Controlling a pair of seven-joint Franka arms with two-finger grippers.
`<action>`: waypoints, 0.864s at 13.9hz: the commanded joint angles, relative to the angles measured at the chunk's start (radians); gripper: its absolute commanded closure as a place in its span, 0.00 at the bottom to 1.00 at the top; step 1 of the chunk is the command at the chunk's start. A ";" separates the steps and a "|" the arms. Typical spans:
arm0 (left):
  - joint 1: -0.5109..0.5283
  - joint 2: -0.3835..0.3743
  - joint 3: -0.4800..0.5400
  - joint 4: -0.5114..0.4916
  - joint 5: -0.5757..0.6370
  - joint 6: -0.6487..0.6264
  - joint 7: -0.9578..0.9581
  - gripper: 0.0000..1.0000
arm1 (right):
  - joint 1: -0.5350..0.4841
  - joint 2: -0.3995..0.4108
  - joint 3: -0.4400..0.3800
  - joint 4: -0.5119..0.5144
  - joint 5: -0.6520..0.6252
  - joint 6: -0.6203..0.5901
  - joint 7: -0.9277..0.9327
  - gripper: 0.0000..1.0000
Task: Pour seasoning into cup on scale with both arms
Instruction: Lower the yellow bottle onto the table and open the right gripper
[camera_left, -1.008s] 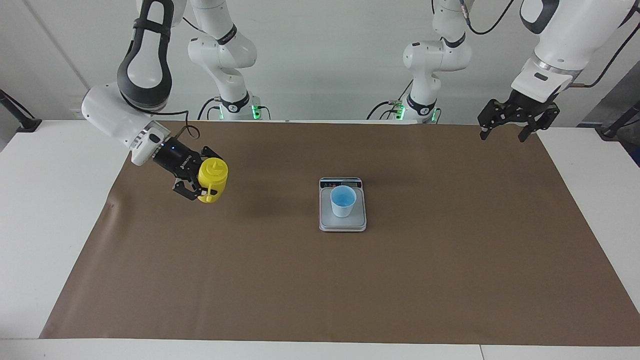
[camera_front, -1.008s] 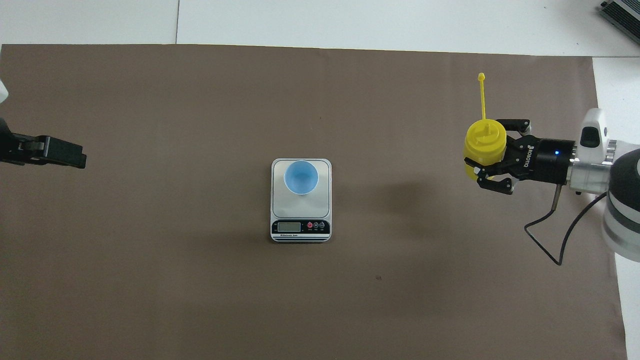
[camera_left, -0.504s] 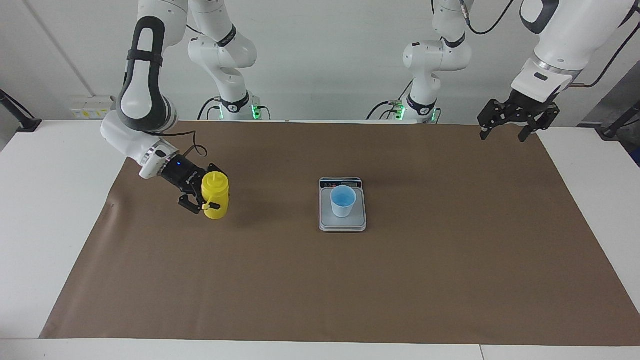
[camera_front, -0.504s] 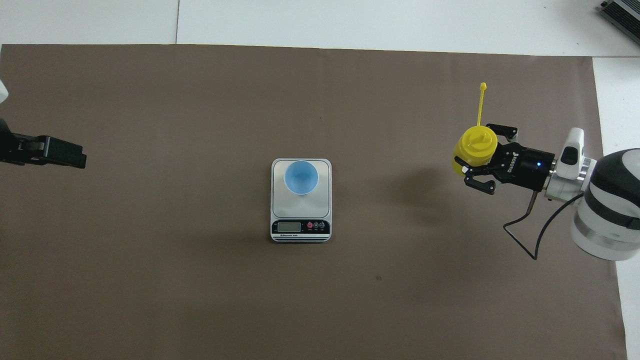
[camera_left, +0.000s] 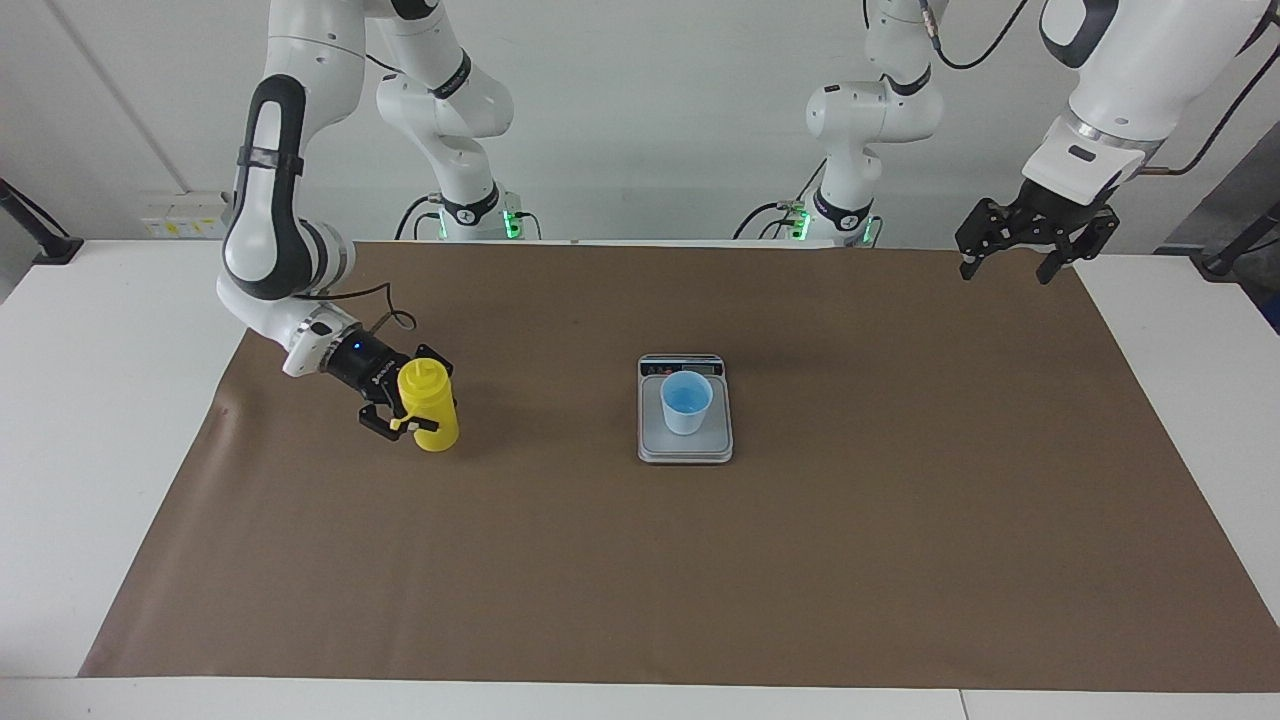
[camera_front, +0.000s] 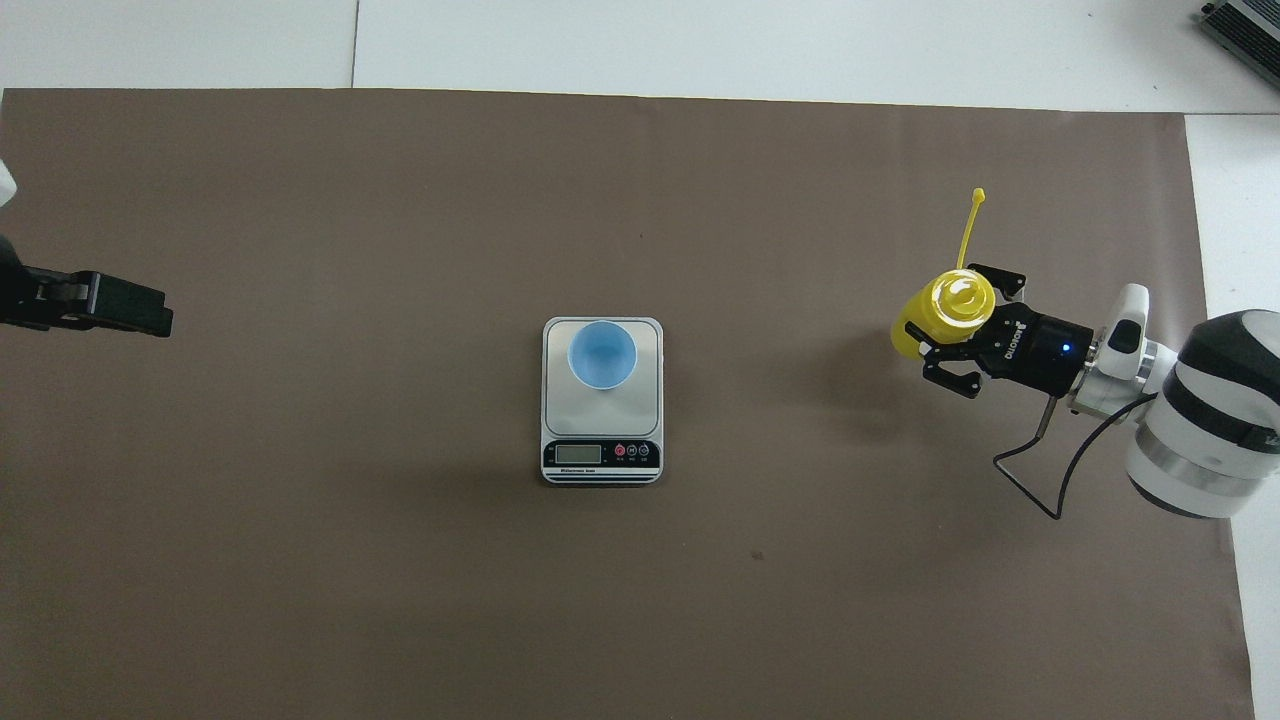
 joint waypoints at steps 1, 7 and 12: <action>0.016 -0.010 -0.010 -0.009 0.016 -0.010 0.006 0.00 | -0.041 0.042 0.011 0.004 0.038 -0.073 -0.060 1.00; 0.016 -0.010 -0.010 -0.009 0.016 -0.010 0.006 0.00 | -0.048 0.071 0.011 0.006 0.055 -0.108 -0.078 1.00; 0.016 -0.010 -0.010 -0.009 0.016 -0.010 0.006 0.00 | -0.057 0.073 0.011 0.009 0.055 -0.110 -0.089 0.00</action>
